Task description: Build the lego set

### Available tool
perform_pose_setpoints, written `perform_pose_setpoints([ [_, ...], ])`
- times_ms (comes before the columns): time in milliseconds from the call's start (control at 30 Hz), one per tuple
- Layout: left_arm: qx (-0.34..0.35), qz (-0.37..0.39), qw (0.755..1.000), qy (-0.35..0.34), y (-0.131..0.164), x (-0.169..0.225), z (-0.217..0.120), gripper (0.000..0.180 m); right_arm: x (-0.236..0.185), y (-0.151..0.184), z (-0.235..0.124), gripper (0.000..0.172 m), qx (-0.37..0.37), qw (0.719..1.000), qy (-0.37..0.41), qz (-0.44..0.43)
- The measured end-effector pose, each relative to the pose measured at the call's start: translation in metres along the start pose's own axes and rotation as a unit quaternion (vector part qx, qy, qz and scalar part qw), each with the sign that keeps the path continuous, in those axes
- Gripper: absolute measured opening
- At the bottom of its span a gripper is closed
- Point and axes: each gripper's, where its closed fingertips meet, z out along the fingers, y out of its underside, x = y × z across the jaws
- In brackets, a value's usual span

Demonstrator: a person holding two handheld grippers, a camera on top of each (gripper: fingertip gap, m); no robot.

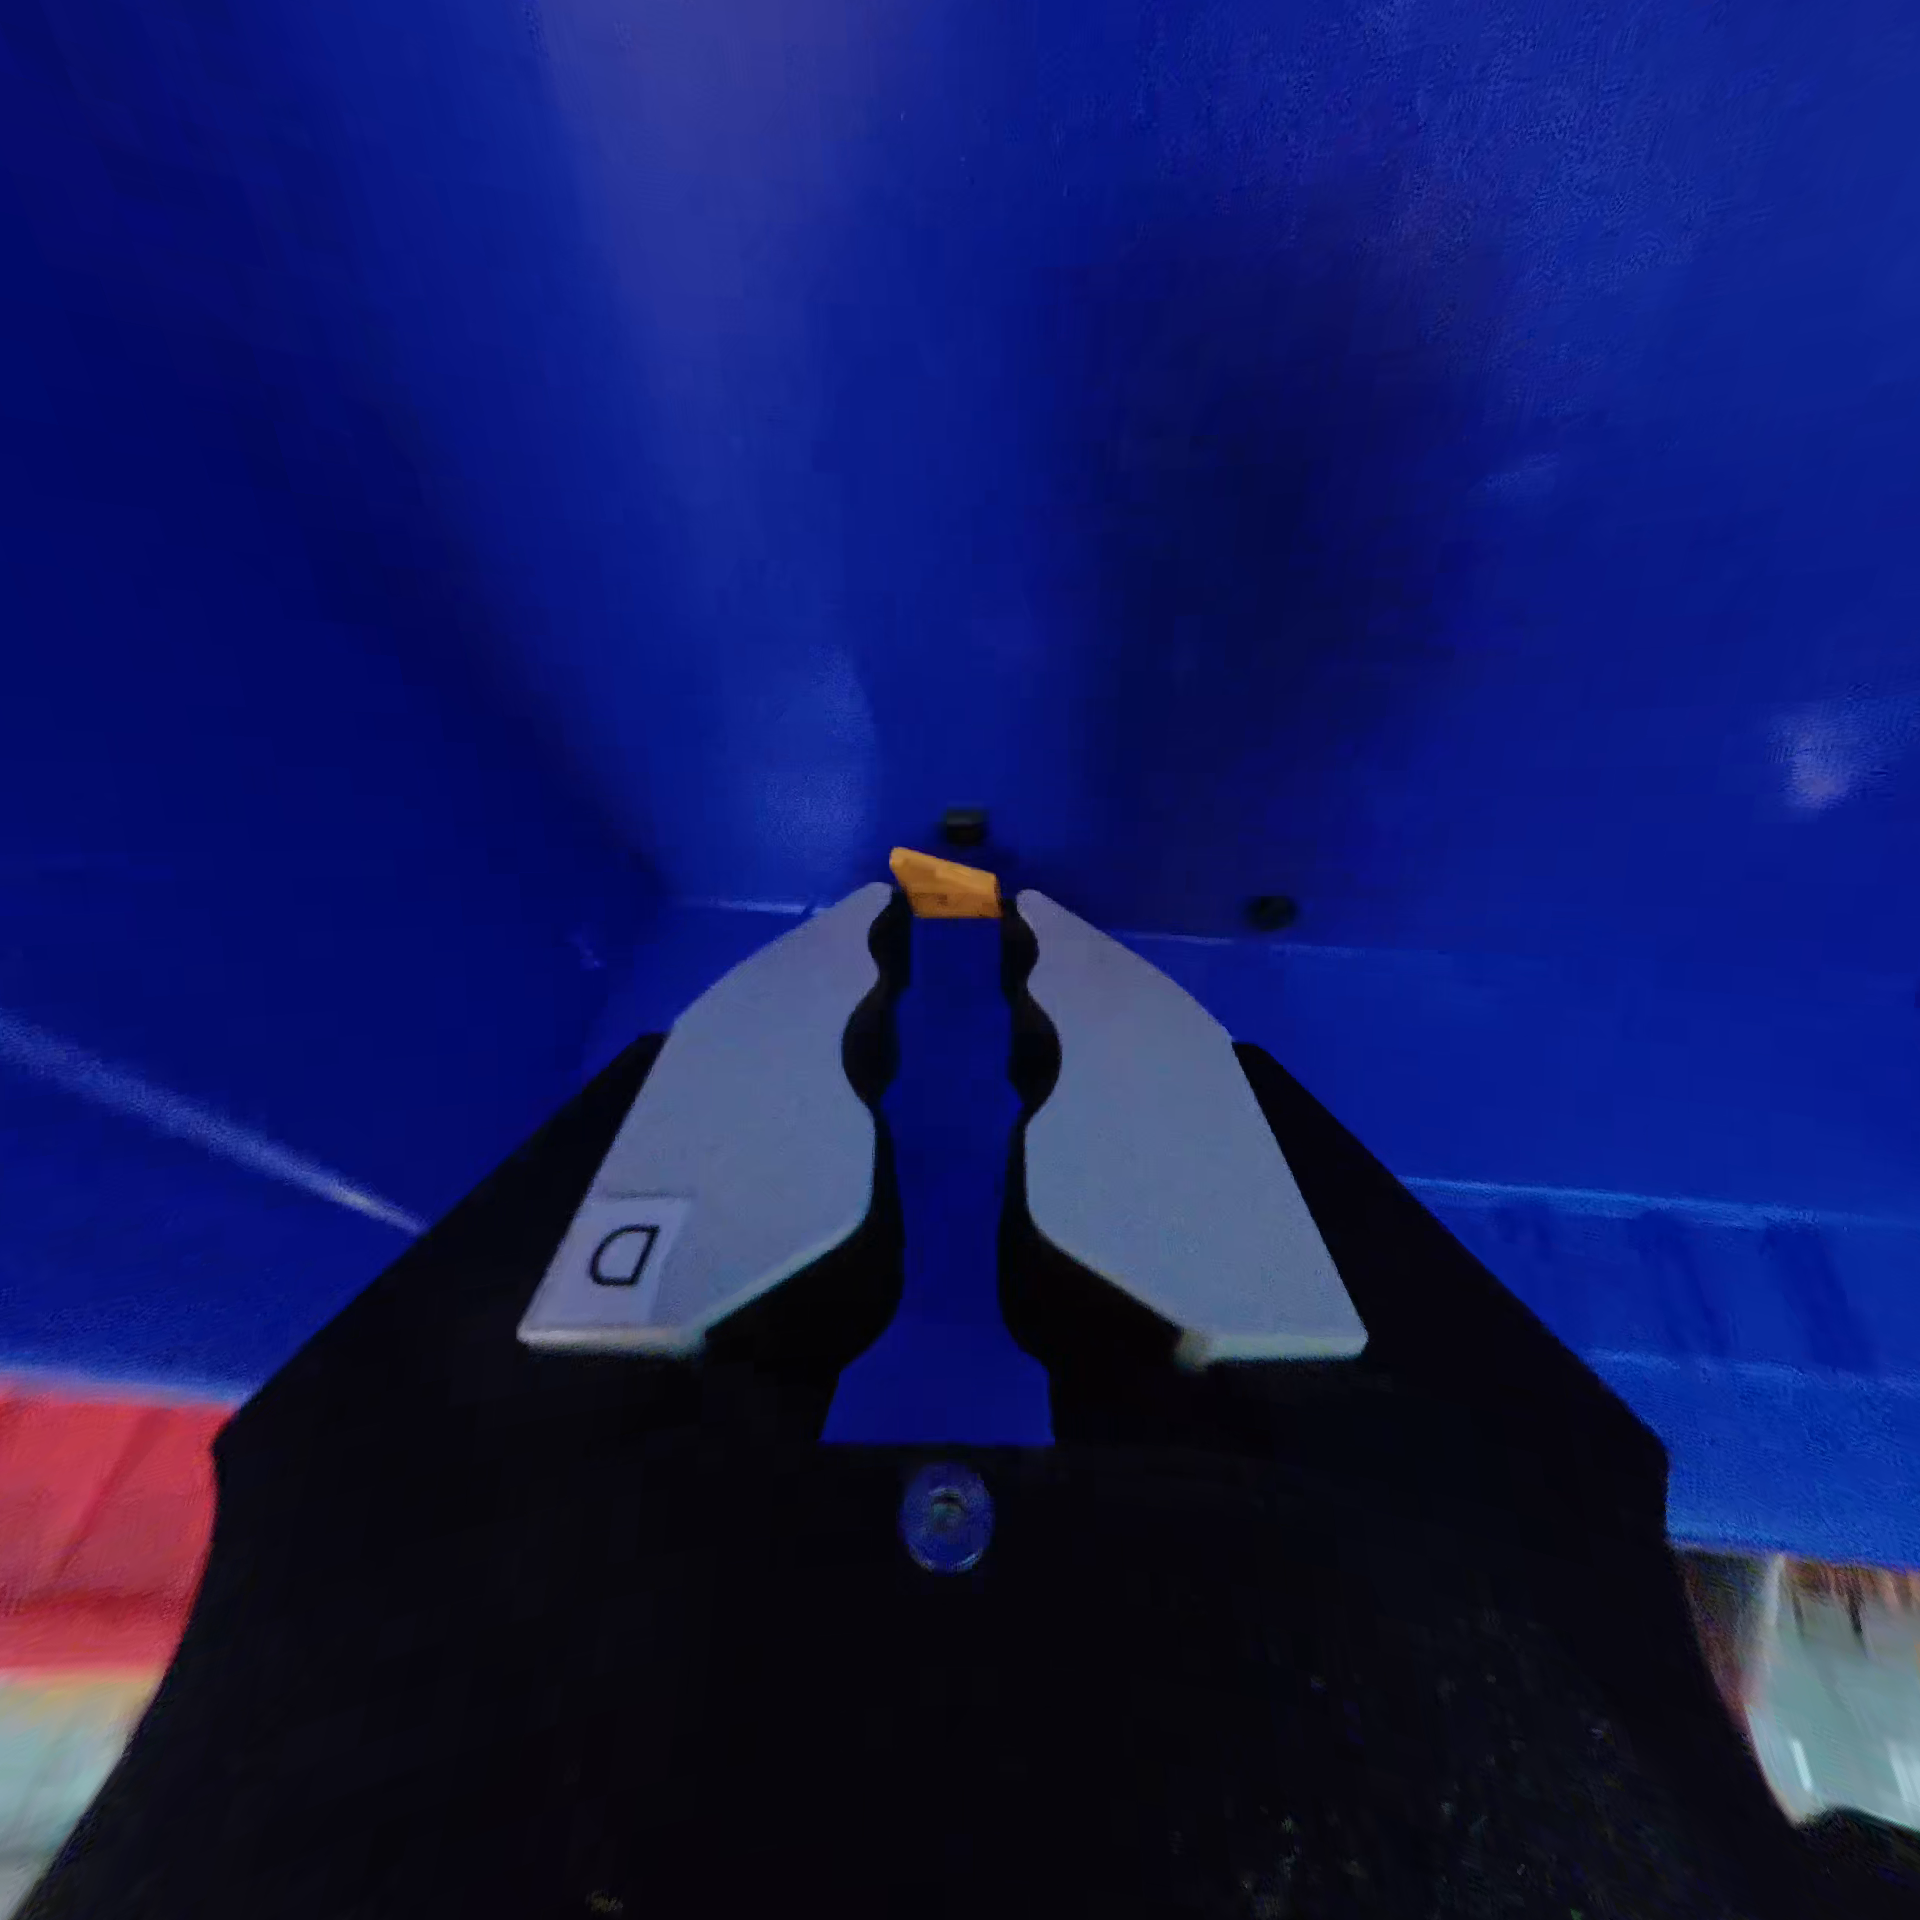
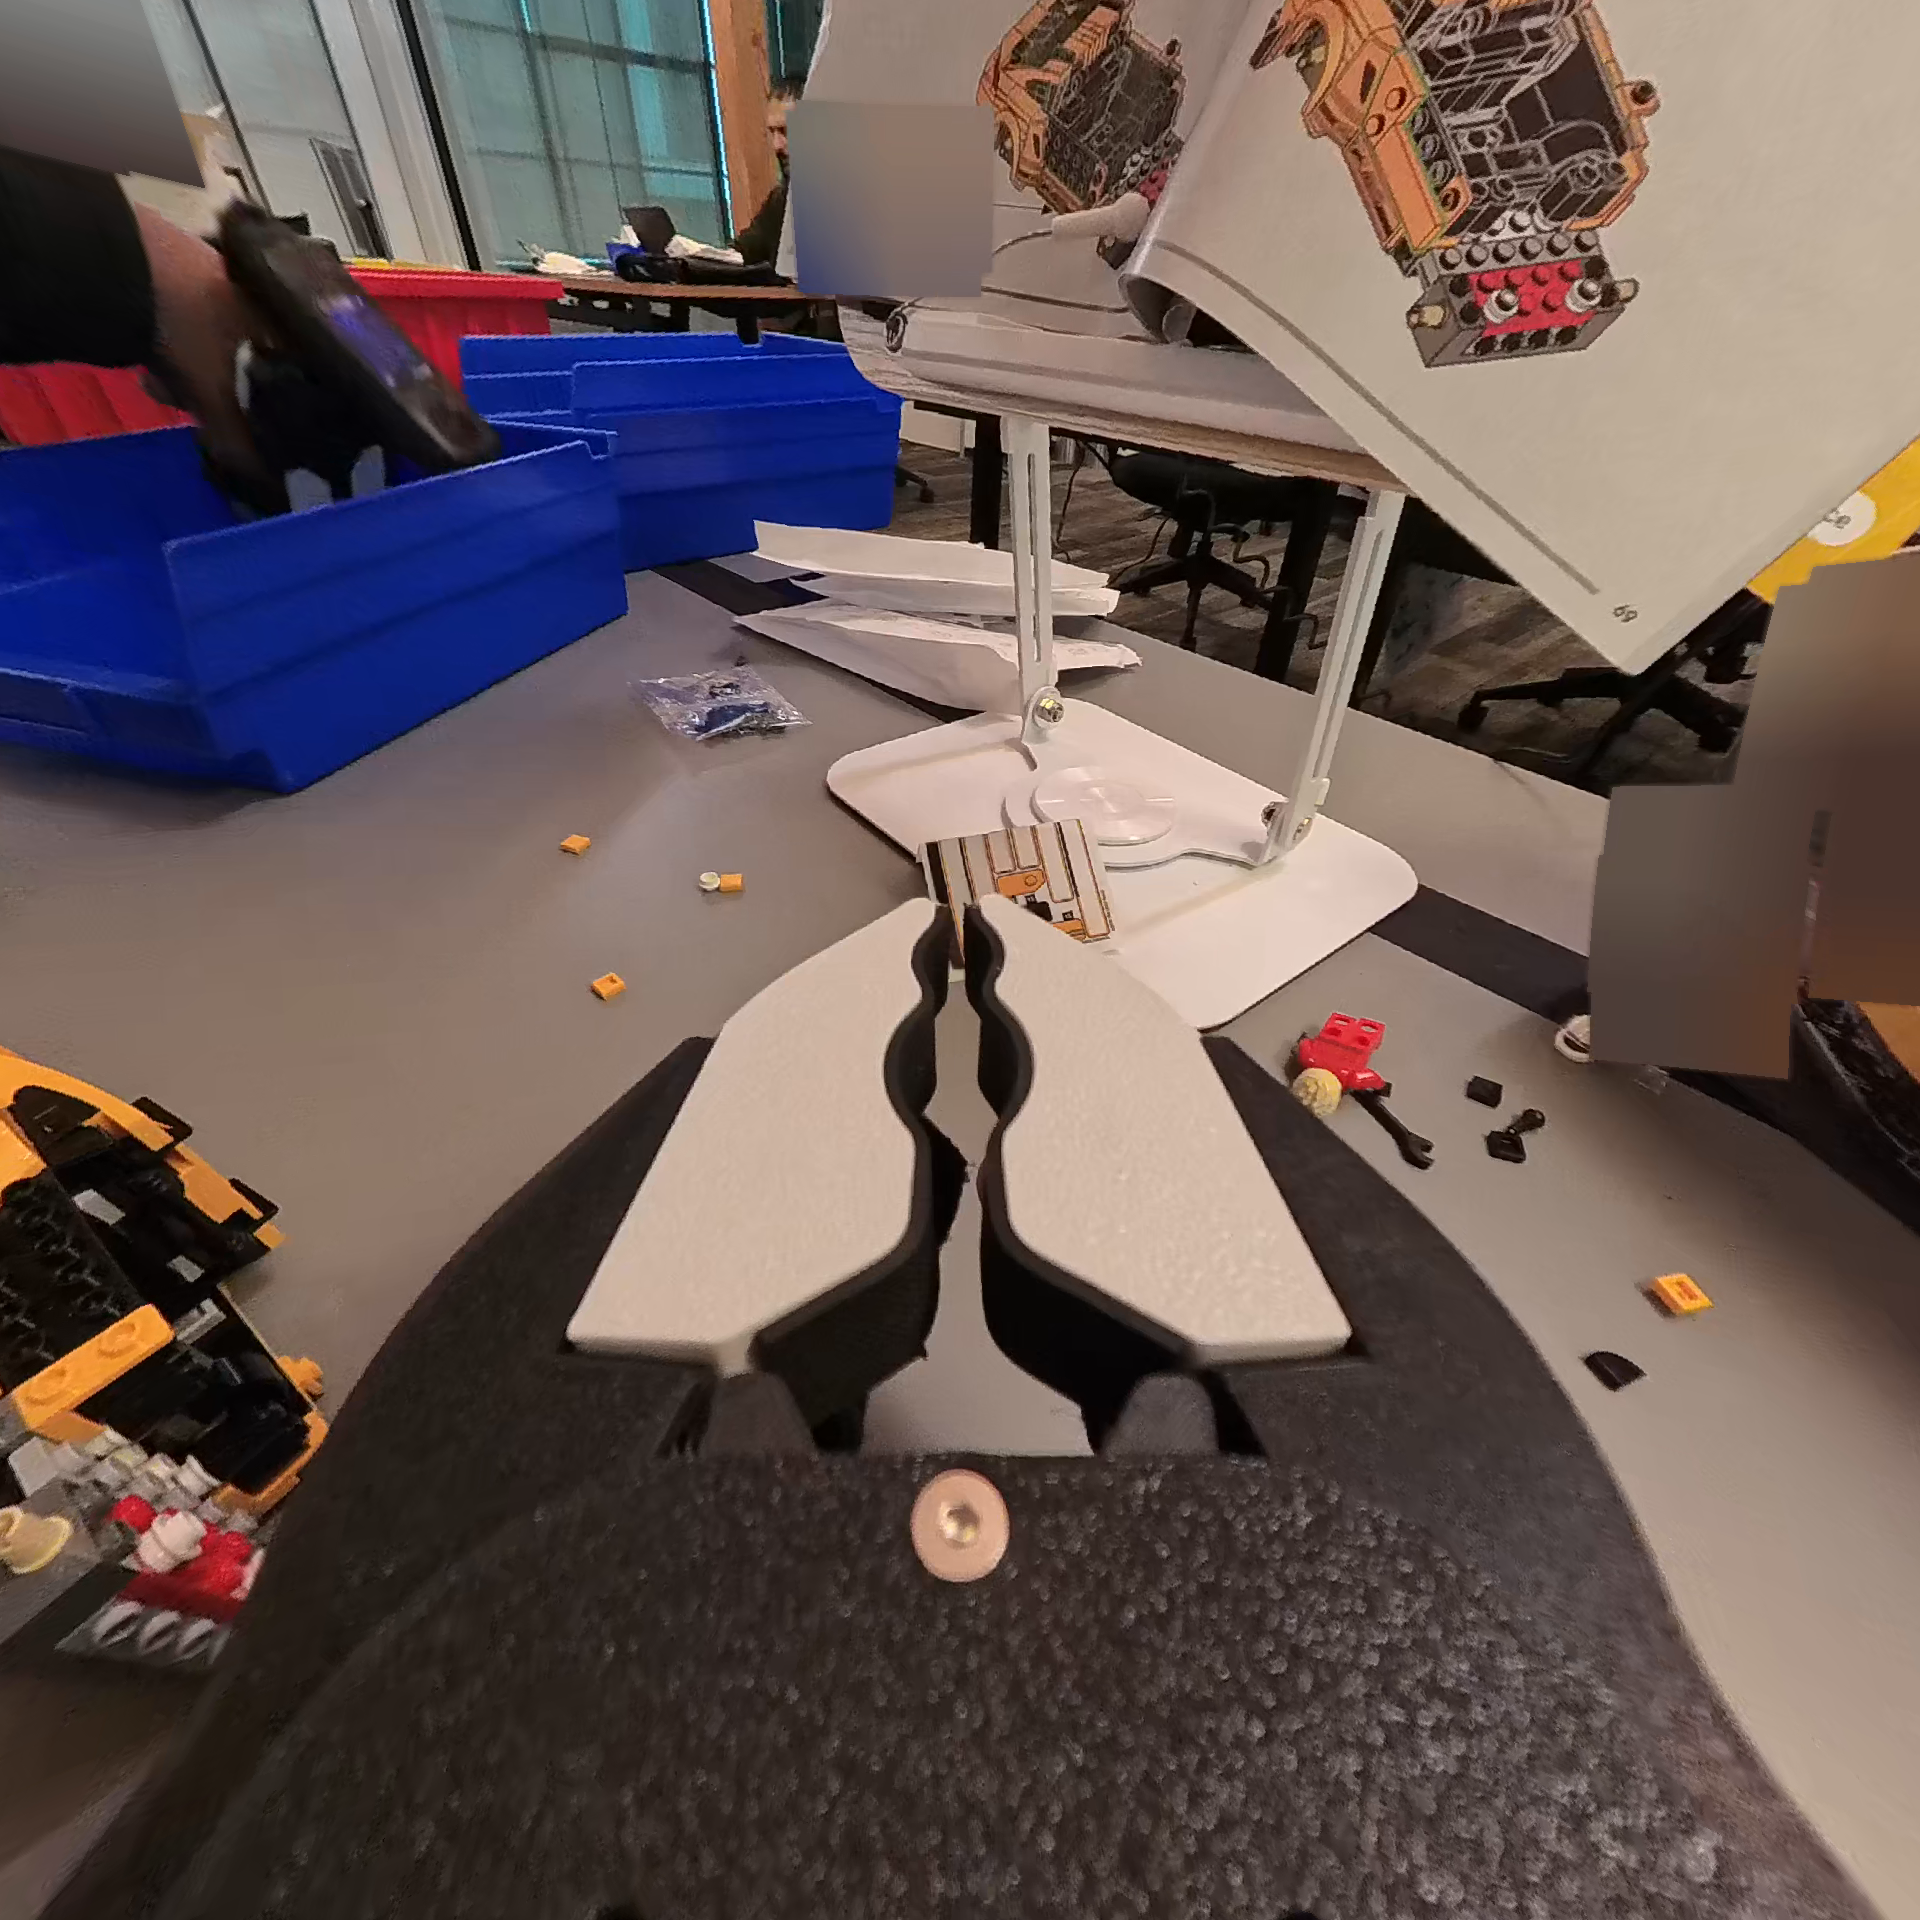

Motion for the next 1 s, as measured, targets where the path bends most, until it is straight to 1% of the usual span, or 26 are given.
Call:
perform_pose_setpoints([
  [33, 0.068, -0.009, 0.997, 0.020, -0.012, 0.009, -0.015, 0.018, -0.001, -0.001, -0.001, 0.002, 0.002, 1.000, -0.002, 0.001],
  [67, 0.154, -0.015, 0.987, 0.052, -0.028, 0.023, -0.036, 0.018, -0.002, -0.003, -0.001, 0.002, 0.005, 1.000, -0.004, 0.001],
  [100, 0.248, -0.012, 0.964, 0.090, -0.045, 0.040, -0.063, 0.018, -0.003, -0.005, -0.002, 0.002, 0.009, 1.000, -0.006, 0.001],
  [133, 0.346, 0.001, 0.929, 0.133, -0.059, 0.061, -0.097, 0.018, -0.005, -0.008, -0.002, 0.002, 0.013, 1.000, -0.009, 0.001],
  [167, 0.439, 0.018, 0.881, 0.176, -0.070, 0.082, -0.135, 0.017, -0.006, -0.010, -0.003, 0.002, 0.017, 1.000, -0.011, 0.000],
  [200, 0.515, 0.038, 0.829, 0.213, -0.076, 0.104, -0.171, 0.017, -0.009, -0.013, -0.004, 0.002, 0.022, 1.000, -0.014, -0.001],
  [267, 0.630, 0.086, 0.724, 0.268, -0.080, 0.149, -0.234, 0.016, -0.017, -0.023, -0.006, 0.002, 0.035, 0.999, -0.023, -0.016],
  [333, 0.707, 0.130, 0.622, 0.311, -0.084, 0.193, -0.280, 0.016, -0.035, -0.038, -0.008, 0.003, 0.054, 0.997, -0.045, -0.041],
  [367, 0.728, 0.151, 0.581, 0.332, -0.087, 0.215, -0.294, 0.016, -0.047, -0.049, -0.009, 0.005, 0.062, 0.995, -0.061, -0.056],
  [400, 0.742, 0.170, 0.546, 0.350, -0.093, 0.237, -0.304, 0.016, -0.062, -0.060, -0.011, 0.008, 0.069, 0.991, -0.082, -0.077],
  [433, 0.750, 0.186, 0.516, 0.369, -0.102, 0.256, -0.310, 0.016, -0.080, -0.071, -0.013, 0.010, 0.075, 0.986, -0.108, -0.103],
  [467, 0.751, 0.199, 0.492, 0.394, -0.112, 0.275, -0.314, 0.016, -0.097, -0.082, -0.017, 0.014, 0.081, 0.979, -0.129, -0.135],
  [533, 0.737, 0.220, 0.451, 0.453, -0.135, 0.307, -0.317, 0.016, -0.129, -0.098, -0.025, 0.020, 0.093, 0.961, -0.163, -0.205],
  [567, 0.722, 0.227, 0.435, 0.488, -0.148, 0.321, -0.316, 0.016, -0.141, -0.103, -0.030, 0.021, 0.094, 0.951, -0.177, -0.237],
  [600, 0.703, 0.234, 0.424, 0.521, -0.161, 0.333, -0.314, 0.016, -0.152, -0.106, -0.034, 0.022, 0.092, 0.941, -0.191, -0.265],
  [633, 0.684, 0.242, 0.419, 0.546, -0.173, 0.345, -0.312, 0.016, -0.160, -0.106, -0.038, 0.023, 0.085, 0.931, -0.206, -0.289],
  [667, 0.669, 0.250, 0.419, 0.560, -0.185, 0.355, -0.310, 0.016, -0.166, -0.104, -0.041, 0.024, 0.071, 0.922, -0.221, -0.312],
  [767, 0.631, 0.278, 0.425, 0.586, -0.208, 0.378, -0.307, 0.017, -0.173, -0.086, -0.046, 0.027, 0.006, 0.898, -0.251, -0.361],
  [800, 0.620, 0.285, 0.433, 0.589, -0.213, 0.384, -0.306, 0.017, -0.173, -0.081, -0.047, 0.028, -0.007, 0.893, -0.252, -0.372],
  [833, 0.611, 0.291, 0.445, 0.586, -0.219, 0.390, -0.304, 0.017, -0.174, -0.077, -0.048, 0.027, -0.016, 0.890, -0.256, -0.376],
  [867, 0.601, 0.298, 0.452, 0.588, -0.222, 0.394, -0.301, 0.017, -0.175, -0.074, -0.049, 0.026, -0.022, 0.889, -0.258, -0.377],
  [900, 0.595, 0.298, 0.452, 0.594, -0.224, 0.396, -0.301, 0.017, -0.177, -0.069, -0.051, 0.020, -0.030, 0.887, -0.268, -0.376],
  [933, 0.595, 0.292, 0.452, 0.597, -0.225, 0.396, -0.300, 0.017, -0.177, -0.064, -0.052, 0.010, -0.038, 0.886, -0.276, -0.372],
  [1000, 0.597, 0.286, 0.462, 0.590, -0.228, 0.396, -0.295, 0.016, -0.176, -0.059, -0.052, 0.010, -0.050, 0.889, -0.278, -0.360],
])
